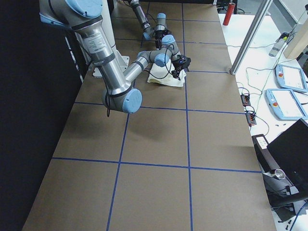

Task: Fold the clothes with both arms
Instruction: 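Pull the shirt's side edge with the left gripper away from the right gripper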

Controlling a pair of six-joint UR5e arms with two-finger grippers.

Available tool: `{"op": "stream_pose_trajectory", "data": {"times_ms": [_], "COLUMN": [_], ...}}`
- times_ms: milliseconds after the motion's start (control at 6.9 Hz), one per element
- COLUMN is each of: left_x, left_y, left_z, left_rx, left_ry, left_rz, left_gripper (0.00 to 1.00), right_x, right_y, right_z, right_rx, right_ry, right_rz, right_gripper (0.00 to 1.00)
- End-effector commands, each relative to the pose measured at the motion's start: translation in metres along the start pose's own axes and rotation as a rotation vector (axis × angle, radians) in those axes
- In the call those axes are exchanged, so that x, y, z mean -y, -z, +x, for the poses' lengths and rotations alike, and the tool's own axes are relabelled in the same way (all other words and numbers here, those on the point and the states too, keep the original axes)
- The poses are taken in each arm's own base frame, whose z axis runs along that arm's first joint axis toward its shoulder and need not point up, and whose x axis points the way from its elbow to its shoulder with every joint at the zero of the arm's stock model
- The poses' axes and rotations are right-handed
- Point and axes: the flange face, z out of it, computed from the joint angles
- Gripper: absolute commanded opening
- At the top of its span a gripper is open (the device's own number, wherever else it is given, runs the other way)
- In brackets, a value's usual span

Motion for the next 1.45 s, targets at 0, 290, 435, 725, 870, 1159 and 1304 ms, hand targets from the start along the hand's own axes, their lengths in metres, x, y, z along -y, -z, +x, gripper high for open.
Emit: {"op": "stream_pose_trajectory", "data": {"times_ms": [0, 290, 435, 725, 870, 1159, 1304], "left_x": [-0.003, -0.003, -0.003, -0.003, -0.003, 0.009, 0.021], "left_y": [0.003, 0.006, 0.005, 0.004, 0.004, 0.014, 0.025], "left_z": [-0.010, -0.017, -0.018, -0.017, -0.016, -0.012, -0.012], "left_rx": [0.035, 0.076, 0.079, 0.078, 0.077, 0.069, 0.076], "left_ry": [0.031, 0.054, 0.055, 0.053, 0.049, -0.011, -0.032], "left_rz": [-0.002, -0.003, -0.002, 0.001, 0.003, 0.019, 0.038], "left_gripper": [0.00, 0.00, 0.00, 0.15, 0.30, 1.00, 1.00], "right_x": [0.000, 0.001, 0.000, 0.001, 0.001, 0.000, 0.000], "right_y": [0.000, 0.000, 0.000, 0.000, 0.000, 0.000, 0.000], "right_z": [0.000, 0.000, 0.000, 0.001, 0.001, 0.001, 0.001], "right_rx": [0.001, 0.000, 0.003, 0.002, 0.002, 0.001, -0.001], "right_ry": [-0.002, -0.002, -0.002, -0.001, -0.001, 0.001, 0.001], "right_rz": [0.001, 0.002, 0.001, -0.001, -0.001, -0.004, -0.008], "right_gripper": [1.00, 1.00, 1.00, 1.00, 1.00, 1.00, 1.00]}}
